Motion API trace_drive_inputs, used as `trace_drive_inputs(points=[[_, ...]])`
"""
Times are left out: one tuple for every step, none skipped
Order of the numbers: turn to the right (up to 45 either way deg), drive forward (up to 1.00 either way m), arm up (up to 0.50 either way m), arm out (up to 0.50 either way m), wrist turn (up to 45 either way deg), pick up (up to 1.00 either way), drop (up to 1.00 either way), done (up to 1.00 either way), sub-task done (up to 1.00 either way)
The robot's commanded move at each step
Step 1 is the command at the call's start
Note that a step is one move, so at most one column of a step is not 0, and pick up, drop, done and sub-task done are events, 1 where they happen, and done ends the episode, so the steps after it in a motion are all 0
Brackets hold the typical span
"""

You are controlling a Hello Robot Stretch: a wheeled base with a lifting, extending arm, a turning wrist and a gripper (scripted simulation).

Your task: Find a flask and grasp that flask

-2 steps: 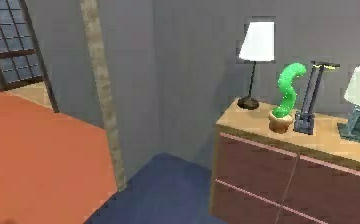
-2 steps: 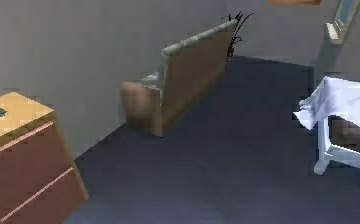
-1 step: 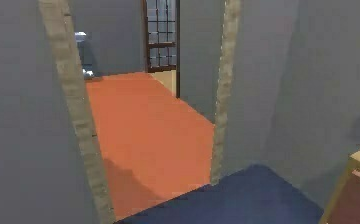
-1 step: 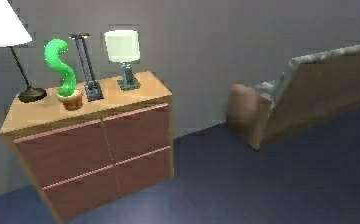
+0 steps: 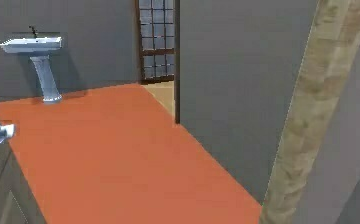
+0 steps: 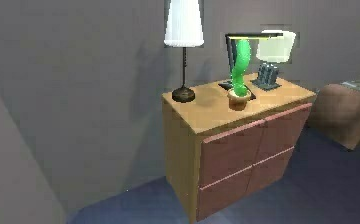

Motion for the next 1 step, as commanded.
trace_drive_inputs(points=[[-21.0,0.00,0.00,0.00,0.0,0.00,0.00,0.00,0.00]])
